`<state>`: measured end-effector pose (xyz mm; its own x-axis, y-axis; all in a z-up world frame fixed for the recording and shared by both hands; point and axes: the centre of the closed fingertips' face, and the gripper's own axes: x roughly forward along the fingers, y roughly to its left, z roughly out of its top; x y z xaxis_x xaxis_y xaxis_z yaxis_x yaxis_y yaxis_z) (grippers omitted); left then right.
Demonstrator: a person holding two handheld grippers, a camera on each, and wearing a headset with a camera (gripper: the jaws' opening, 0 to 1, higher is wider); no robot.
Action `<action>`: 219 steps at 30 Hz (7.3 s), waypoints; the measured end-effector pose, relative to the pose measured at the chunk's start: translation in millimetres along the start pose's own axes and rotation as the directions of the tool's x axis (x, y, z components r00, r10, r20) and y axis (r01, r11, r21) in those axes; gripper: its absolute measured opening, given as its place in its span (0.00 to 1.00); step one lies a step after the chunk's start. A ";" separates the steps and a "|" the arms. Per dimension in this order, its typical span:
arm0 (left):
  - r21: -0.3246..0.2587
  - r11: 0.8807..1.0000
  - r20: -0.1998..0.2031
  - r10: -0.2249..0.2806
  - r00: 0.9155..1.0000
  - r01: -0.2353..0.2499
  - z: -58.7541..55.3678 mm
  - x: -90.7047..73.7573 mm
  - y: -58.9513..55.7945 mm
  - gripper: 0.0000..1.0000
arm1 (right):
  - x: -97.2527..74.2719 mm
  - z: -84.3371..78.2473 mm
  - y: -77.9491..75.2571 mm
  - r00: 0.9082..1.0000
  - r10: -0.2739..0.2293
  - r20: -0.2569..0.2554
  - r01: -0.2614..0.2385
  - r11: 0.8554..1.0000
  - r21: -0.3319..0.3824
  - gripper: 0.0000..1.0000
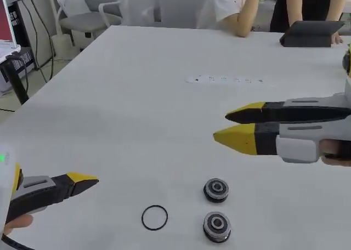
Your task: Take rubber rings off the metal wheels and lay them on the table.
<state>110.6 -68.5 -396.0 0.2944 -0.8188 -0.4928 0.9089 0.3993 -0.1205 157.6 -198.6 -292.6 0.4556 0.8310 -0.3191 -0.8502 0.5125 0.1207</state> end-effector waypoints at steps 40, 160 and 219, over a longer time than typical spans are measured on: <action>0.204 0.979 0.093 0.002 0.996 -0.021 89.5 -6.8 13.5 0.96 | 4.1 -91.3 -6.5 0.992 0.013 -0.126 0.005 0.990 0.141 0.41; 0.312 0.904 -0.092 -0.279 0.956 0.294 10.7 157.0 -36.9 0.14 | 28.0 -189.7 1.0 0.917 0.058 -0.395 -0.014 0.993 0.115 0.27; 0.331 0.902 -0.084 -0.266 0.960 0.279 10.0 158.8 -32.0 0.08 | 21.5 -184.1 -18.6 0.927 0.002 -0.376 0.213 0.820 0.530 0.00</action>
<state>131.2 -215.4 -461.8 0.0158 -0.8578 -0.5138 0.9992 -0.0048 0.0387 134.6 -230.1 -474.8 0.3213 0.6899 -0.6487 -0.4604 0.7124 0.5295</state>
